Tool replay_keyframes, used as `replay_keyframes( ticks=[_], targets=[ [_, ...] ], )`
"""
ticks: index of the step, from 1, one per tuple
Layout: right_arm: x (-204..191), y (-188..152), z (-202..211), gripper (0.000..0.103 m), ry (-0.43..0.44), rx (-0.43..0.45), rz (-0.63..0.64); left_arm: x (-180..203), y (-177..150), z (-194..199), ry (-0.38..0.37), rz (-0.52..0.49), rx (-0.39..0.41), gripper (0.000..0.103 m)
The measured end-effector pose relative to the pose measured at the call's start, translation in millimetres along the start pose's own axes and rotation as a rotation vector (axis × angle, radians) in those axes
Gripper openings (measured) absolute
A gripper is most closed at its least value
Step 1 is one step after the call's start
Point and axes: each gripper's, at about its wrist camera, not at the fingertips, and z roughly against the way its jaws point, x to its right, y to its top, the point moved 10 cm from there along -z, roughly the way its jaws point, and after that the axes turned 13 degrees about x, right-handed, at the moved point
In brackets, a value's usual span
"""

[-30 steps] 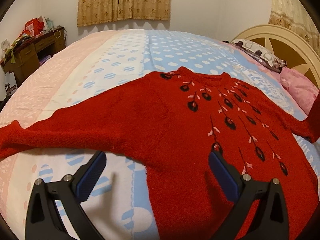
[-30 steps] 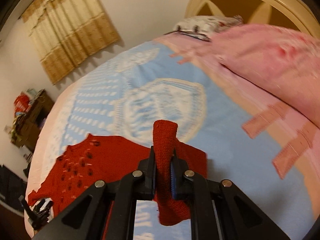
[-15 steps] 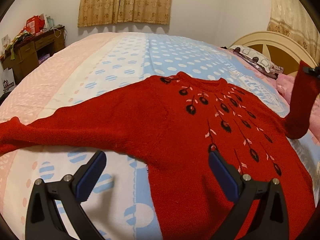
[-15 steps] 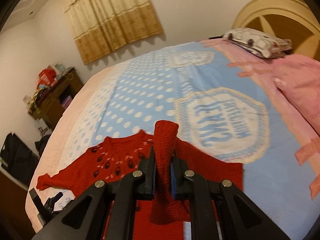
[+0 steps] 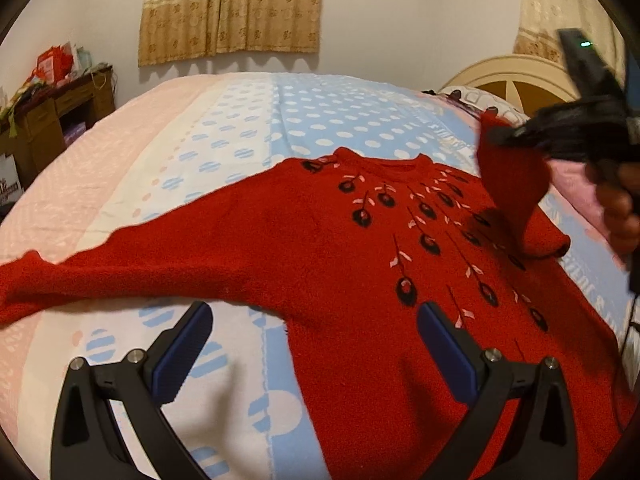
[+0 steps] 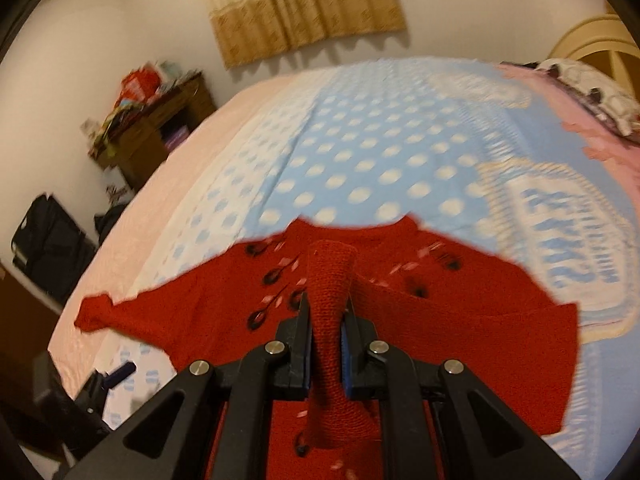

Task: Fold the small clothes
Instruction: 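Lift the sleeve with the right tool and fold it across the sweater body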

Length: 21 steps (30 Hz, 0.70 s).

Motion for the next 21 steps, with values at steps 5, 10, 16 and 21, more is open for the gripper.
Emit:
replay_keyframes(
  ticks=[5, 10, 16, 21],
  targets=[
    [-18, -39, -31, 0.043, 0.027, -0.068, 0.029, 7, 9, 9, -0.006, -0.069, 0.012, 0.103],
    [-9, -62, -7, 0.078, 0.055, -0.083, 0.046, 17, 14, 6, -0.017, -0.108, -0.014, 0.103],
    [48, -80, 38, 0.078, -0.078, -0.043, 0.073, 44, 25, -10, -0.091, -0.091, -0.072, 0.103],
    [80, -97, 71, 0.078, -0.145, 0.016, 0.092, 77, 37, -35, -0.137, -0.107, -0.108, 0.102]
  ],
)
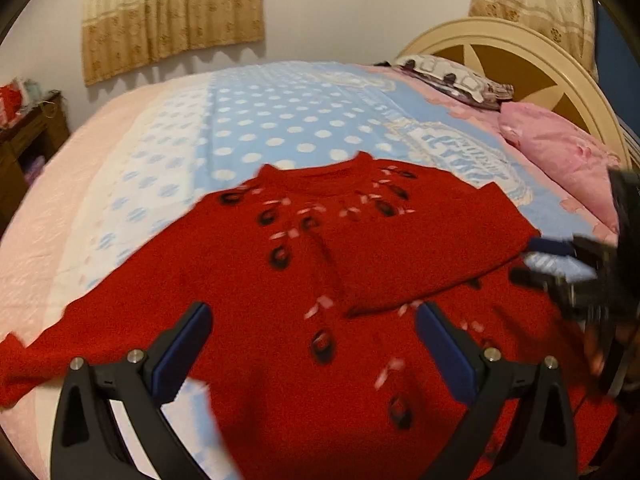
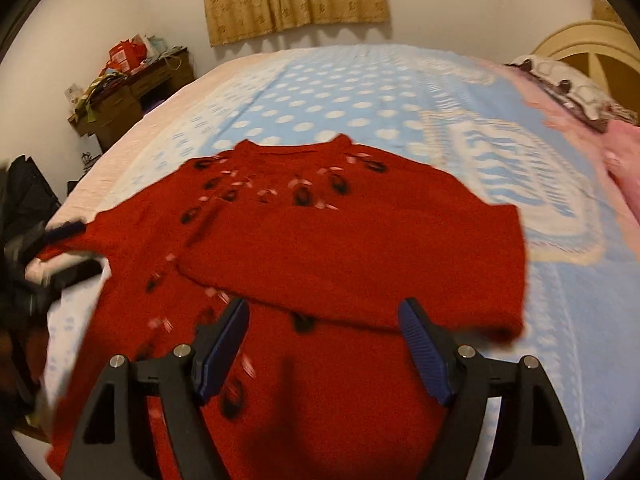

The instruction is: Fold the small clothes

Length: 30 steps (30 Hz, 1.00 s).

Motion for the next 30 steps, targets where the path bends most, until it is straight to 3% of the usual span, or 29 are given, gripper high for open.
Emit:
replay_keyframes(
  ticks=[6, 10, 12, 14, 16, 17, 18, 24, 30],
  targets=[
    [2, -24, 9, 0.078, -0.023, 0.034, 0.061, 29, -4, -48, -0.028, -0.033, -0.101, 0.077],
    [-1, -26, 12, 0.078, -0.012, 0.048, 0.067, 28, -12, -75, -0.004, -0.022, -0.14, 0.065],
    [-2, -26, 12, 0.079, -0.017, 0.058, 0.069, 24, -19, -87, -0.004, 0.024, -0.171, 0.049],
    [-2, -29, 12, 0.079, -0.019, 0.061, 0.075, 21, -24, -93, -0.006, 0.058, -0.178, 0.044],
    [-3, -30, 12, 0.079, -0.021, 0.064, 0.081, 22, -22, -90, -0.022, 0.071, -0.156, 0.027],
    [-3, -31, 12, 0.08, -0.025, 0.063, 0.083, 23, -21, -86, -0.028, 0.077, -0.152, 0.014],
    [-3, -31, 11, 0.08, -0.029, 0.062, 0.087, 22, -18, -84, -0.029, 0.083, -0.142, 0.008],
    [-3, -34, 10, 0.081, -0.036, 0.056, 0.095, 18, 7, -53, -0.072, 0.108, -0.066, 0.005],
    [-3, -32, 12, 0.081, -0.038, 0.07, 0.099, -6, 32, -21, -0.047, 0.103, 0.018, 0.005]
  ],
)
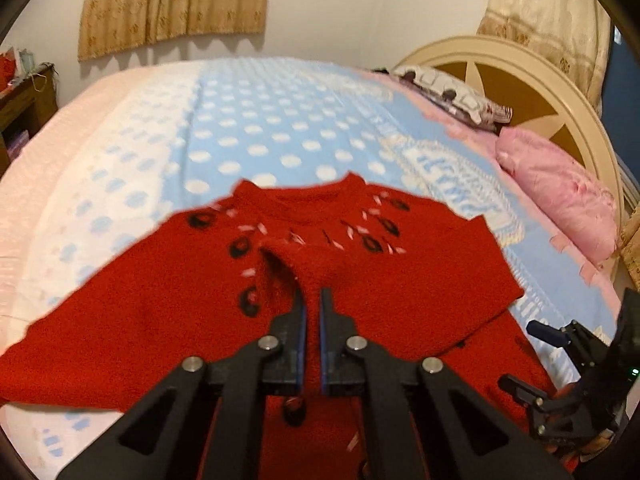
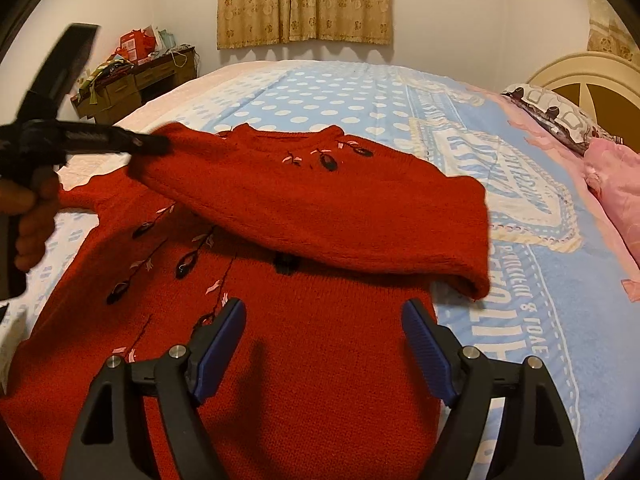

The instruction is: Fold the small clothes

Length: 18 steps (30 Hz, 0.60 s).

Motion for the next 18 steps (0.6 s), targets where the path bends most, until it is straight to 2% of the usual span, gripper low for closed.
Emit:
replay_keyframes(
  ticks=[6, 11, 15, 18],
  targets=[
    [-1, 0, 0, 0.082, -0.005, -0.006, 0.01, -34, 12, 26, 0.053, 0.021, 0.065, 0.005],
    [-3, 2, 3, 0.082, 0.005, 0.004, 0.013, -58, -5, 30, 0.079, 0.064, 0.05, 0.005],
    [3, 4, 8, 0.082, 0.077, 0.015, -0.075, -77, -25, 23, 0.106, 0.107, 0.019, 0.005],
    [16, 2, 11, 0.082, 0.091, 0.013, -0.163, -86, -40, 20, 0.11, 0.13, 0.002, 0.005]
  ],
)
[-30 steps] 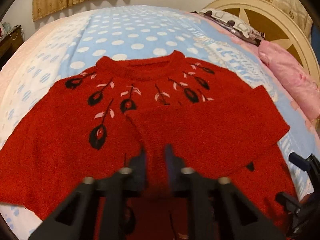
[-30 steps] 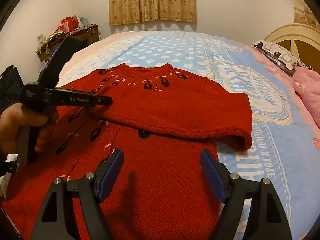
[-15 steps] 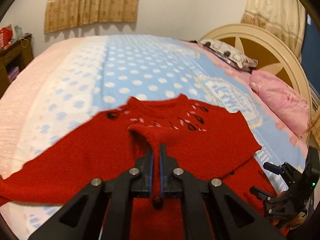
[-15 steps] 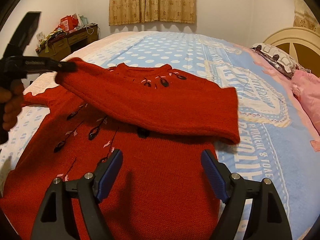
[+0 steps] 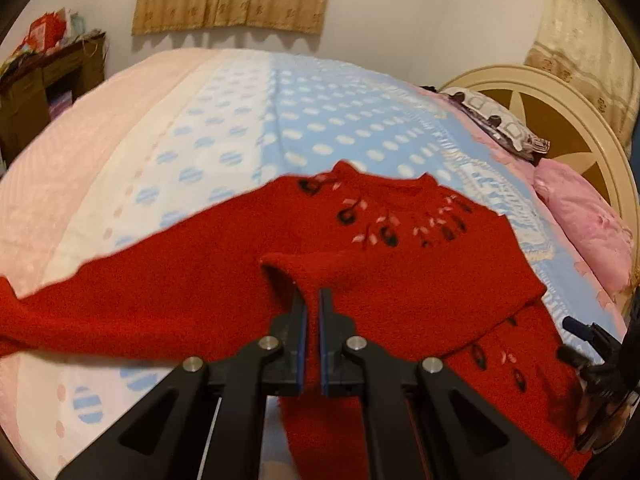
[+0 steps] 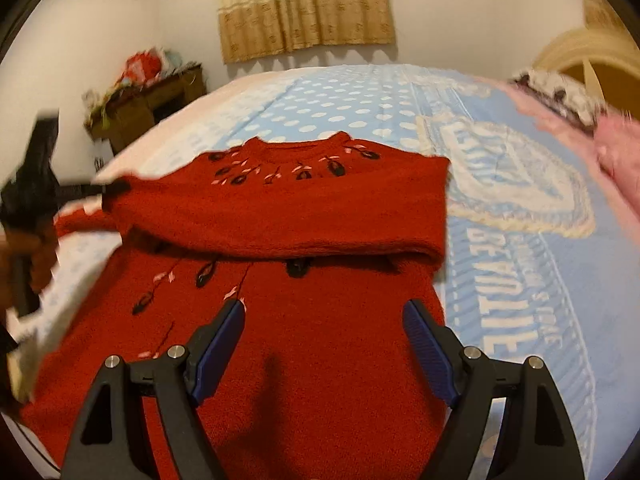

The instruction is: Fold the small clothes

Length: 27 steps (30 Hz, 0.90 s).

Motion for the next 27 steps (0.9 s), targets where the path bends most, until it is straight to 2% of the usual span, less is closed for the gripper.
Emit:
replay_keyframes(
  ticks=[5, 7, 11, 15, 19, 23, 25, 26, 27],
  targets=[
    [22, -3, 5, 0.082, -0.001, -0.046, -0.107, -4, -24, -8, 0.005, 0.01, -0.045, 0.005],
    [30, 1, 7, 0.082, -0.036, -0.055, -0.081, -5, -28, -7, 0.007, 0.005, -0.042, 0.005],
    [36, 25, 5, 0.082, -0.094, -0.068, 0.048, -13, -33, -4, 0.005, 0.022, -0.037, 0.005],
    [26, 58, -9, 0.082, -0.058, -0.055, 0.083, -18, -33, 1, -0.01, 0.062, -0.018, 0.005],
    [16, 71, -30, 0.082, -0.03, -0.067, 0.058, -19, -32, 3, -0.017, 0.066, -0.011, 0.005],
    [9, 53, -67, 0.082, 0.006, -0.162, 0.053, -22, -40, -7, 0.02, 0.05, -0.034, 0.013],
    [21, 31, -90, 0.082, -0.03, -0.252, 0.039, -22, -42, -8, 0.018, 0.057, -0.038, 0.014],
    [26, 24, -95, 0.082, -0.049, -0.279, 0.038, -21, -42, -6, 0.014, 0.061, -0.037, 0.019],
    [34, 15, -99, 0.082, -0.08, -0.307, 0.044, -20, -42, -4, 0.011, 0.061, -0.038, 0.028]
  ],
)
